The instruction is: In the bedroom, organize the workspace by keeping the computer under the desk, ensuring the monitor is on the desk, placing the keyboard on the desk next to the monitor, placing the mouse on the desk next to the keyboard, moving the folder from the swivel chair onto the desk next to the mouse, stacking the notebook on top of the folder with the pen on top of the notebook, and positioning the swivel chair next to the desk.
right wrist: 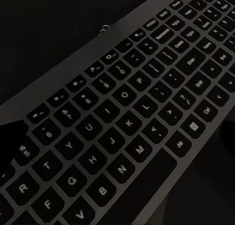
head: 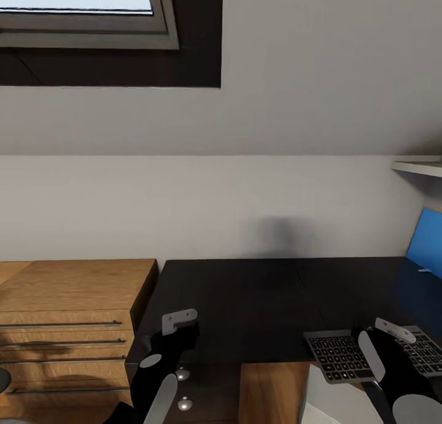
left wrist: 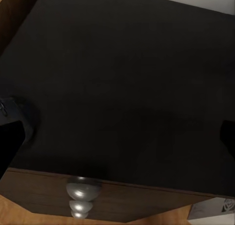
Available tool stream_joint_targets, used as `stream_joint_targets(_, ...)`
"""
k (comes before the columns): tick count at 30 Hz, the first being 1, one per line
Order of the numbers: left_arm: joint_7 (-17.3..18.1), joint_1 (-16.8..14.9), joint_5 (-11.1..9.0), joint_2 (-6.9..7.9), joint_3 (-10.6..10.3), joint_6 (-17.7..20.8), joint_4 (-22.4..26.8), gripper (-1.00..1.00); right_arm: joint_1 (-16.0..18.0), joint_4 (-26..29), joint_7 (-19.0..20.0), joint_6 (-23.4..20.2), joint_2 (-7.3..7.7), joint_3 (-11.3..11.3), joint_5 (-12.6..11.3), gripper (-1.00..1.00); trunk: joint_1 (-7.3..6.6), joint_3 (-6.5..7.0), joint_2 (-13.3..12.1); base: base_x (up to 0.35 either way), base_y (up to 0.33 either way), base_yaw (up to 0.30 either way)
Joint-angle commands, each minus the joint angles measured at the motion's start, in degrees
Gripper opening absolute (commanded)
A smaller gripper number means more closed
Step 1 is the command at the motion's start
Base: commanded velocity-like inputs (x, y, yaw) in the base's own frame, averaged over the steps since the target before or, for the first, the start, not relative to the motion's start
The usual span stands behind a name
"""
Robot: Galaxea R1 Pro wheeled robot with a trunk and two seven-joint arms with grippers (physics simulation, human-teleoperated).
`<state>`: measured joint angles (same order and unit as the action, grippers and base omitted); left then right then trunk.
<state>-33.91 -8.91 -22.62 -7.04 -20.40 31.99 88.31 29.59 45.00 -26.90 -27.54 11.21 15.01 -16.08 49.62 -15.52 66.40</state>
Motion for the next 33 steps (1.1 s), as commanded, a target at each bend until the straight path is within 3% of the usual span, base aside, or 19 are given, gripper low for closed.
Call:
stream_joint_targets(1,-0.6,-0.1,-0.6,0.01,-0.1,0.1,0.0,1.0,0.0,0.1,-0.4,-0.1,0.02,-0.1,-0.6,1.0,0.0,-0.08,0.1,0.0,0.0,0.0)
stream_joint_targets(33,-0.5,-0.1,-0.7,0.07,-0.3,0.0,-1.7,1.0,0.0,0.1,-0.3,-0.1,0.22,-0.1,-0.5,1.0,0.0,-0.08,0.1,-0.064,-0.02,0.0)
